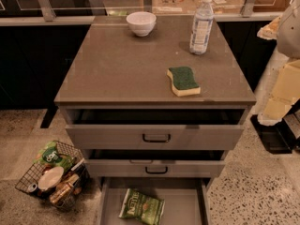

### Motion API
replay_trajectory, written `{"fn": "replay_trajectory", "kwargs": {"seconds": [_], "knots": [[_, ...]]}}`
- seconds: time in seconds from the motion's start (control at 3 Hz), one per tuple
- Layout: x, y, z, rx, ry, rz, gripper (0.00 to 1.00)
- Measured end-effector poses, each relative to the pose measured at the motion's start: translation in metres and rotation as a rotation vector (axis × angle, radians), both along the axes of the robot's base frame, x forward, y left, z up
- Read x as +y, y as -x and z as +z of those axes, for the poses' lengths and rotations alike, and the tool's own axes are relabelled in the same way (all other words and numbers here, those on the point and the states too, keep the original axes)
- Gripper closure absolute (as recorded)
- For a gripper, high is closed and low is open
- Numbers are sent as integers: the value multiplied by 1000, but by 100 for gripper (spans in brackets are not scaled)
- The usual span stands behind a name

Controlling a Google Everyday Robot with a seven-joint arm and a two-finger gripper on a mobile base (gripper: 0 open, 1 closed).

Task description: Pick green jalapeno chip bag from bottom drawer and place on counter

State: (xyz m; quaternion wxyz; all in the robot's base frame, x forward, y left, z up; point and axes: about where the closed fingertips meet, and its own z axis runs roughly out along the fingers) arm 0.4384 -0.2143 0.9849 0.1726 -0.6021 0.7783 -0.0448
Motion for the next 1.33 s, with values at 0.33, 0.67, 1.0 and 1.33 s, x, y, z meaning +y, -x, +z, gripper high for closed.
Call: {"fn": "replay_trajectory", "kwargs": {"seconds": [0.33,0.67,1.0,1.33], "knots": [[0,0,0,0,0,0,0],[-6,-1,-13,-21,14,-34,0],[-21,18,-38,-61,0,-65,0],[-46,50,-87,-85,-31,-100,0]]}}
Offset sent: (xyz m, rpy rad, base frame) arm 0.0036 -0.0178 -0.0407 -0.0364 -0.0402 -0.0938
